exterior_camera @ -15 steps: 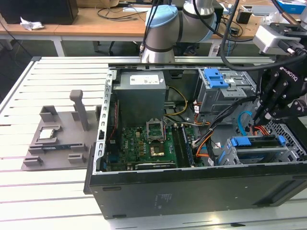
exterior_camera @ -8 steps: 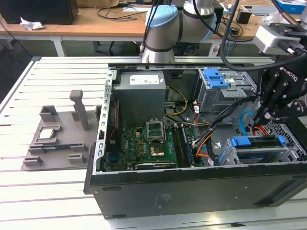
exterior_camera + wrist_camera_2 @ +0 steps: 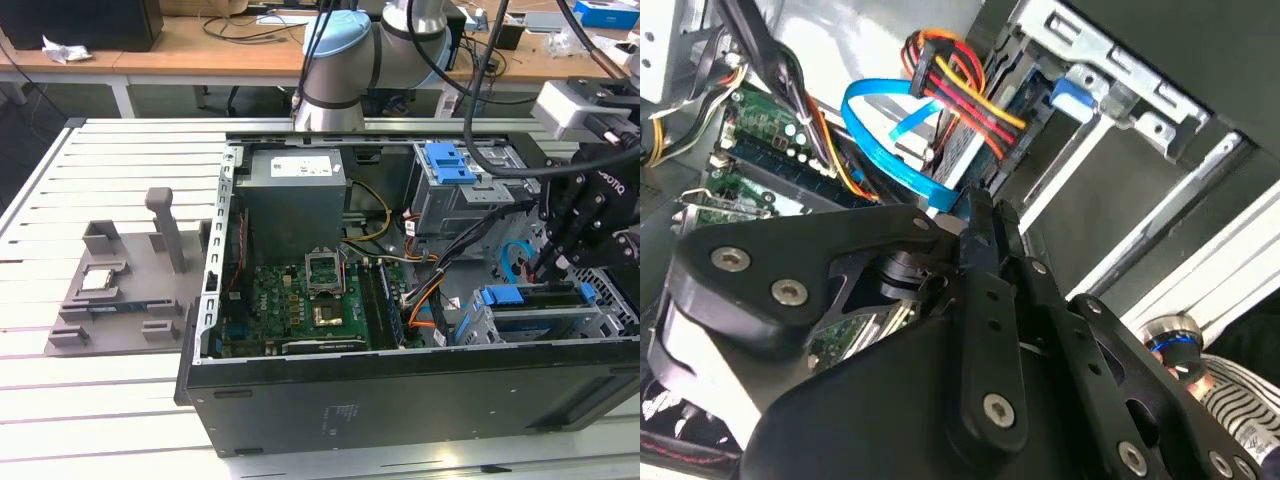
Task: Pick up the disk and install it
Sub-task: 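Insert the second disk wire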
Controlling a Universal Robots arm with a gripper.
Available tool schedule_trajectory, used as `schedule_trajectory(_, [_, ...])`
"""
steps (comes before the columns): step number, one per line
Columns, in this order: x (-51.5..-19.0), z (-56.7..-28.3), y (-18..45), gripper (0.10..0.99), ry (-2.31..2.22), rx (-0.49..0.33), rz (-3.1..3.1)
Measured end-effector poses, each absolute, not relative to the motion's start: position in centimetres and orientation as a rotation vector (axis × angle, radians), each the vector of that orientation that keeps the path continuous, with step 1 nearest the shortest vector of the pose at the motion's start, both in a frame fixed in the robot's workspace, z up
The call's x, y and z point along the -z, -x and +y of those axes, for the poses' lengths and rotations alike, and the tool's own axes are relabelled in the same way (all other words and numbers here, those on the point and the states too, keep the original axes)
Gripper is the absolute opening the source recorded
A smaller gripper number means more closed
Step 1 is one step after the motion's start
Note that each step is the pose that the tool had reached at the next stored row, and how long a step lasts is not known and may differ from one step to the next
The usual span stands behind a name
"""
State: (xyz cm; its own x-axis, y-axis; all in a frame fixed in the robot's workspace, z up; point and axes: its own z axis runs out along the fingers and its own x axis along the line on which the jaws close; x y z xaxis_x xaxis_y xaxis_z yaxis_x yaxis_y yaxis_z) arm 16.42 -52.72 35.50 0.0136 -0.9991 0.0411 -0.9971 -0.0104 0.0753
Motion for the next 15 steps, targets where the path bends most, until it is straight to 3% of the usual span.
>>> schedule_trajectory(15, [-34.35, -52.88, -17.15, 0.161, -2.179, 0.037, -2.146])
